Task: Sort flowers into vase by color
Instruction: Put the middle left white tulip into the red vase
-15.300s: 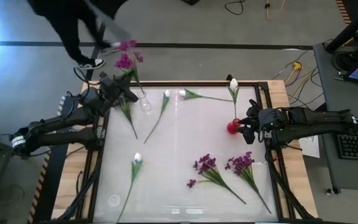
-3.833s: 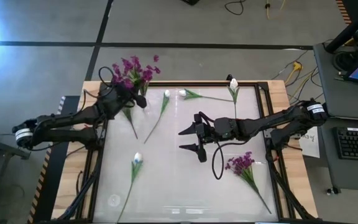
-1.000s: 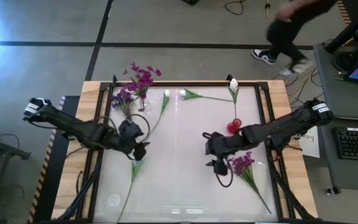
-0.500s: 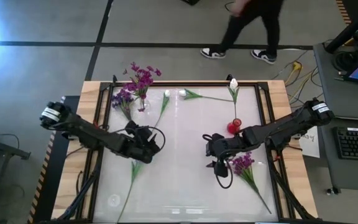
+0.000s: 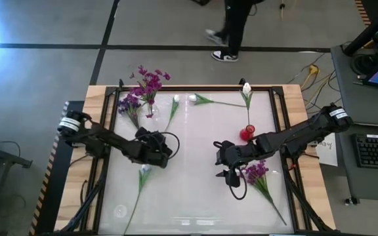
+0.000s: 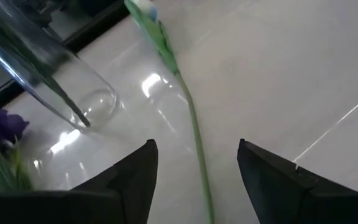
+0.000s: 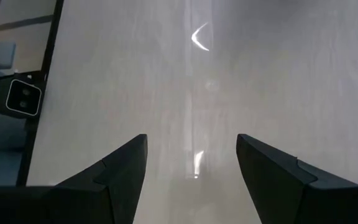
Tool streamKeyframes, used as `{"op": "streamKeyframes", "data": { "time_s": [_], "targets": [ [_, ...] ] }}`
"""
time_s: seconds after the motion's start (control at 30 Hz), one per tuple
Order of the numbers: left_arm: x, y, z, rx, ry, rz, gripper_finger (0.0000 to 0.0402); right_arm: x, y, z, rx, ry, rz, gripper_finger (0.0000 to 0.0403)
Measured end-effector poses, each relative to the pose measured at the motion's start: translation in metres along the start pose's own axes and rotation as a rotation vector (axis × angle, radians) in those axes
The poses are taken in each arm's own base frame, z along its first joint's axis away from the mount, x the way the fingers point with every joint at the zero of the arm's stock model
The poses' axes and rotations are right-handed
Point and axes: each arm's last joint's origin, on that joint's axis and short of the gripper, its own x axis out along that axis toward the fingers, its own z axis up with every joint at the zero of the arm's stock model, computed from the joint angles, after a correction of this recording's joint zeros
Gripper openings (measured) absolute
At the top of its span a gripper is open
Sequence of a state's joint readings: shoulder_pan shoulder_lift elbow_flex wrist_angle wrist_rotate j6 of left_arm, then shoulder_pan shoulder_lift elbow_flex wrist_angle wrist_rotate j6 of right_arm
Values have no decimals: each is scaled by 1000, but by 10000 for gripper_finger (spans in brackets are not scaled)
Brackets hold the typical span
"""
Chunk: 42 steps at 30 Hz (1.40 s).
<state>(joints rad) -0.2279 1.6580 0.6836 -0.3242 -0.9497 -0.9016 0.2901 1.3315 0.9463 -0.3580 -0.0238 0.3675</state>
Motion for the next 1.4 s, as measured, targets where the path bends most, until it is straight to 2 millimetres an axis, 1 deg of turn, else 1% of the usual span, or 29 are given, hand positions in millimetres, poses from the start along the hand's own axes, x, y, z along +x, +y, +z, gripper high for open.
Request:
{"op": "streamKeyframes", "data": {
  "time_s": [0.13, 0.27, 0.4, 0.53, 0.7, 0.83, 1.0, 1.03, 1.13, 1.3, 1.4],
  "targets": [
    [9, -1, -3, -7, 37, -3, 195, 0, 0, 0, -13, -3, 1, 238],
    [18, 4, -9, -44, 41, -15, 187, 0, 0, 0, -16, -5, 2, 238],
    [25, 10, -12, -72, 30, -67, 179, 0, 0, 1, -17, -8, 2, 238],
    [36, 16, -15, -112, 48, -163, 169, 0, 0, 1, -19, -13, 4, 238],
    [39, 21, -20, -149, 34, -207, 142, 0, 1, 3, -20, -26, 9, 237],
    [39, 22, -21, -152, 39, -210, 98, 0, 1, 3, -21, -27, 10, 237],
    [37, 18, -20, -140, 47, -239, 21, 0, 1, 3, -26, -28, 10, 237],
    [35, 17, -19, -135, 46, -246, 11, 0, 1, 3, -26, -28, 10, 238],
    [30, 11, -17, -111, 49, -283, 8, 0, 1, 3, -27, -28, 10, 237],
    [16, -5, -12, -87, 84, -421, 2, 0, 1, 3, -28, -28, 10, 237],
    [5, -13, -13, -63, 98, -491, 1, 0, 1, 3, -27, -27, 10, 237]
  ]
}}
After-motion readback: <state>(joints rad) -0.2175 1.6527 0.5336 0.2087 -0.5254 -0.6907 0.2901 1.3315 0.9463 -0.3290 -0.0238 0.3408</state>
